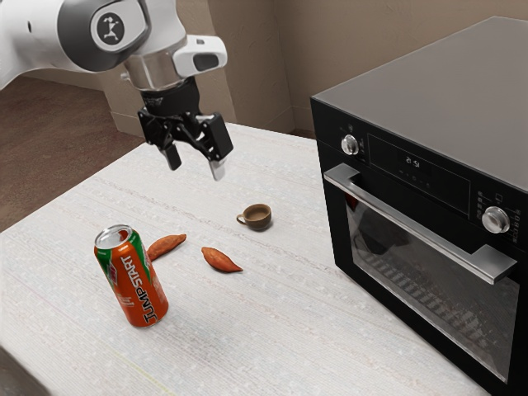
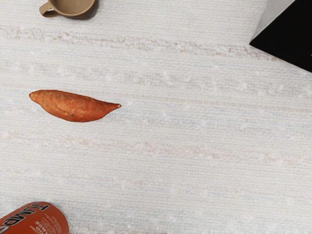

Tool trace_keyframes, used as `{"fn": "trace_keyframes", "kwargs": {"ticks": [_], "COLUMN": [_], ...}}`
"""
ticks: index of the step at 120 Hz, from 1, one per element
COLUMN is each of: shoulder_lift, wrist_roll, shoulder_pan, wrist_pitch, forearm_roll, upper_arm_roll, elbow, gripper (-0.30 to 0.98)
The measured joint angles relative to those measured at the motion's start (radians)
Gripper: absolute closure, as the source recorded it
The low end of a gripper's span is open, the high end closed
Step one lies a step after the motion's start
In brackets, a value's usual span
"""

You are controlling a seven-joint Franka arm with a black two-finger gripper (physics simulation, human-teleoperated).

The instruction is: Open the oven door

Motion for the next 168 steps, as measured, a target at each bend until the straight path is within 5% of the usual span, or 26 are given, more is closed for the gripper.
{"fn": "trace_keyframes", "kwargs": {"ticks": [14, 20, 28, 32, 38, 45, 54, 72, 105, 168], "shoulder_lift": [-0.003, -0.078, -0.237, -0.277, -0.416, -0.624, -0.714, -0.621, -0.581, -0.429], "wrist_roll": [-0.002, 0.024, 0.173, 0.246, 0.354, 0.496, 0.675, 0.974, 1.361, 1.728], "shoulder_pan": [0.000, 0.014, 0.202, 0.140, 0.015, -0.043, -0.099, -0.135, -0.136, -0.110], "wrist_pitch": [-0.006, -0.008, -0.006, -0.016, 0.017, 0.105, 0.218, 0.374, 0.514, 0.635], "forearm_roll": [0.001, -0.005, -0.018, -0.009, -0.033, -0.151, -0.272, -0.370, -0.408, -0.403], "upper_arm_roll": [0.001, -0.005, -0.204, -0.322, -0.405, -0.389, -0.375, -0.393, -0.378, -0.365], "elbow": [0.006, 0.127, 0.206, 0.185, 0.000, -0.286, -0.476, -0.529, -0.582, -0.577], "gripper": [0.00, 0.00, 0.00, 0.00, 0.00, 0.00, 0.00, 0.00, 0.00, 0.00]}}
